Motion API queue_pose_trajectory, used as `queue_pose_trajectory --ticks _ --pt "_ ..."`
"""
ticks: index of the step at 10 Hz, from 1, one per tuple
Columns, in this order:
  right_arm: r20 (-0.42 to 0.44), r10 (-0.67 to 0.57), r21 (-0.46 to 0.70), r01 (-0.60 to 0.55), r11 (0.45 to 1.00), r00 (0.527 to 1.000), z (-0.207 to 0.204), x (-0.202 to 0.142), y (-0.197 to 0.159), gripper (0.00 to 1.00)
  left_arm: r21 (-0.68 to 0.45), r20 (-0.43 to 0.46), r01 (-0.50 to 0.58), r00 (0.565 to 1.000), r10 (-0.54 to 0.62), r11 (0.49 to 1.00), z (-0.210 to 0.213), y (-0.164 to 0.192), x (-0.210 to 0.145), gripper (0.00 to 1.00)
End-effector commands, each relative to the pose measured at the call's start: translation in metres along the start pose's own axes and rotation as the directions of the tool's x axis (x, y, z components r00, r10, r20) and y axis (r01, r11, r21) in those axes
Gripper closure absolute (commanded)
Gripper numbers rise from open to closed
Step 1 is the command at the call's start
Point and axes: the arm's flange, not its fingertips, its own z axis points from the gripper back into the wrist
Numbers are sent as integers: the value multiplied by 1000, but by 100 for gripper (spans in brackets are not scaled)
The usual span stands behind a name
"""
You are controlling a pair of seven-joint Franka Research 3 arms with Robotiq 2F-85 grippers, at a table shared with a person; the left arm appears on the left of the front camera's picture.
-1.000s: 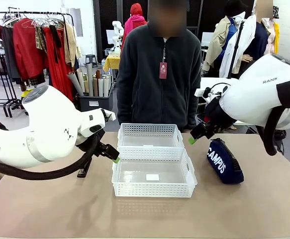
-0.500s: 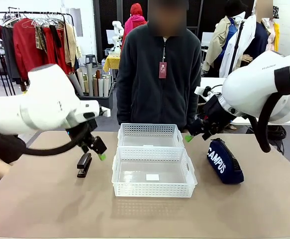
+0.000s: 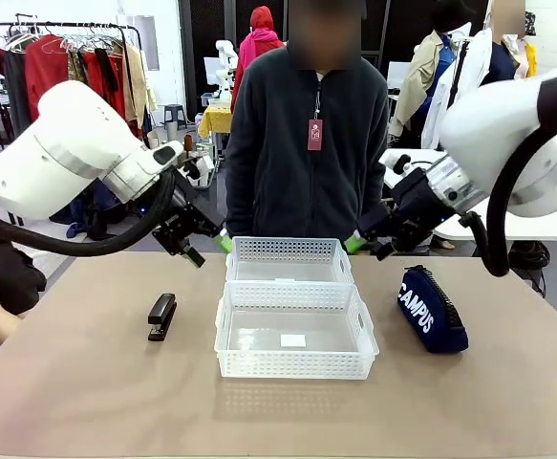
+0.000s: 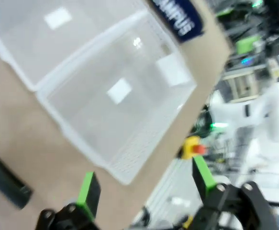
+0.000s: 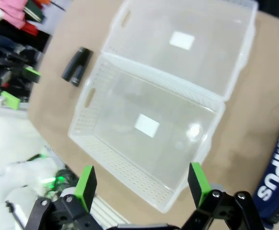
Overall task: Distribute items into two baskets.
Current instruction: Pick up the Pencil pouch that the person points to.
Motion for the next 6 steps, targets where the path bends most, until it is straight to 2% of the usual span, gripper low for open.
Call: queue_pose_trajectory --ticks 1,3,5,6 --pt "55 -36 181 26 983 998 9 10 -17 0 -212 65 -94 992 110 973 3 25 0 0" --pt "110 -95 281 61 958 989 22 16 -22 0 -366 175 -133 962 208 921 4 38 -5 0" --pt "137 -138 355 81 931 981 33 22 -29 0 -463 245 -126 933 263 877 12 45 -10 0" --pt "165 -143 337 81 938 976 34 25 -32 0 -482 264 -78 937 230 873 14 43 -13 0"
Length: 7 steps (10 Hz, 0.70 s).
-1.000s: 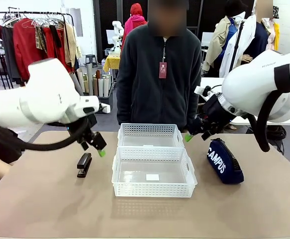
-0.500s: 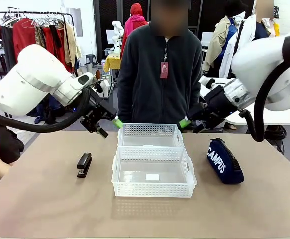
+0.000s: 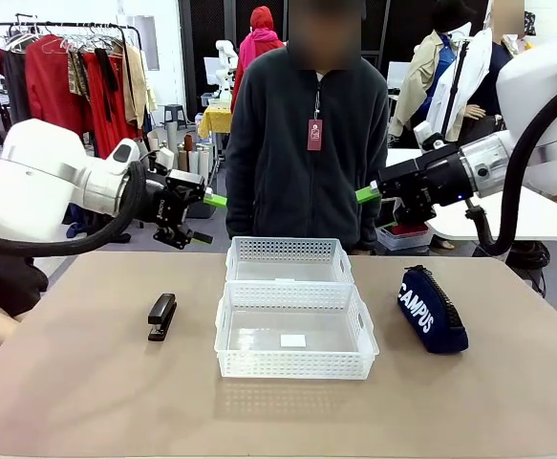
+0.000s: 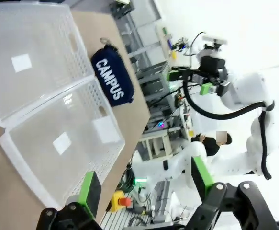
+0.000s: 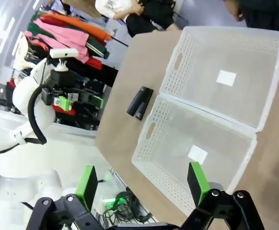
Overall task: Distribute items into two baskets.
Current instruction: Pick up the Pencil pouch that the person points to.
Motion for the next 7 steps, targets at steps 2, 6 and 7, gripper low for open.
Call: queue_pose_trajectory --ticks 2,6,7 --pt "-19 15 -16 -16 1000 1000 -6 -3 4 0 44 -33 -5 999 6 999 -3 0 0 0" --pt "24 -77 104 74 992 997 13 9 -1 0 -53 -70 -149 987 145 987 9 8 9 0" --pt "51 -134 168 124 978 990 25 14 0 0 -99 -89 -208 976 200 973 21 11 15 0"
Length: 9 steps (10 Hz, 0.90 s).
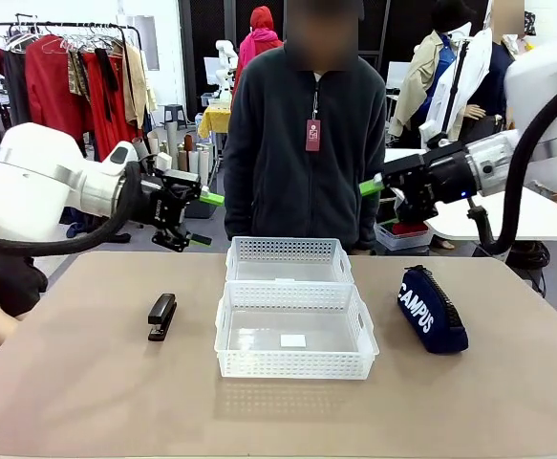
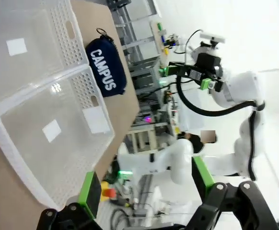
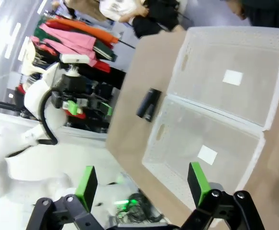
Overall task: Distribute items into two baskets.
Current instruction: Pick up the Pencil pouch that the person points to.
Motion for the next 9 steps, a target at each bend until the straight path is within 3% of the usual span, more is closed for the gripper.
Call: queue_pose_trajectory --ticks 1,3,9 --pt "37 -118 170 110 979 992 24 12 4 0 -116 -24 -124 992 122 986 28 0 21 0" --pt "37 -202 270 185 945 979 39 21 5 0 -184 -13 -125 992 125 975 47 -7 33 0" --pt "21 -361 353 331 875 932 73 47 -33 0 -245 2 -33 999 35 969 65 -54 54 0"
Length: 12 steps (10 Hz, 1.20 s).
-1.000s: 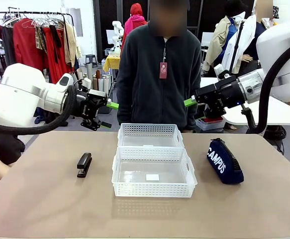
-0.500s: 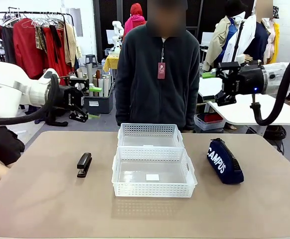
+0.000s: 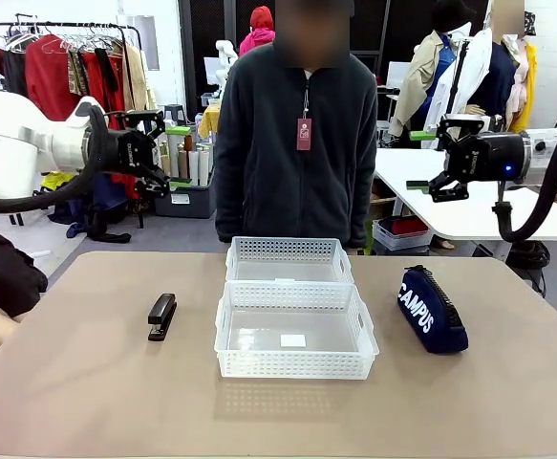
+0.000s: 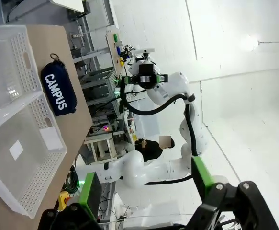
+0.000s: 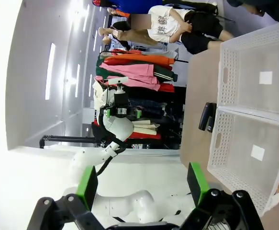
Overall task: Distribute items into two baskets.
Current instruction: Pick up the Pencil pouch that the person points to.
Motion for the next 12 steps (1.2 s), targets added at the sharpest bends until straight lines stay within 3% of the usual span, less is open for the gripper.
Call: queue_pose_trajectory --ticks 1,12 --pt "-3 -31 48 31 998 1000 3 10 8 0 -23 -5 -6 1000 6 1000 -2 -8 0 0" --pt "-12 -13 17 13 1000 1000 4 6 1 0 0 -10 20 1000 -20 1000 -4 -11 -1 0"
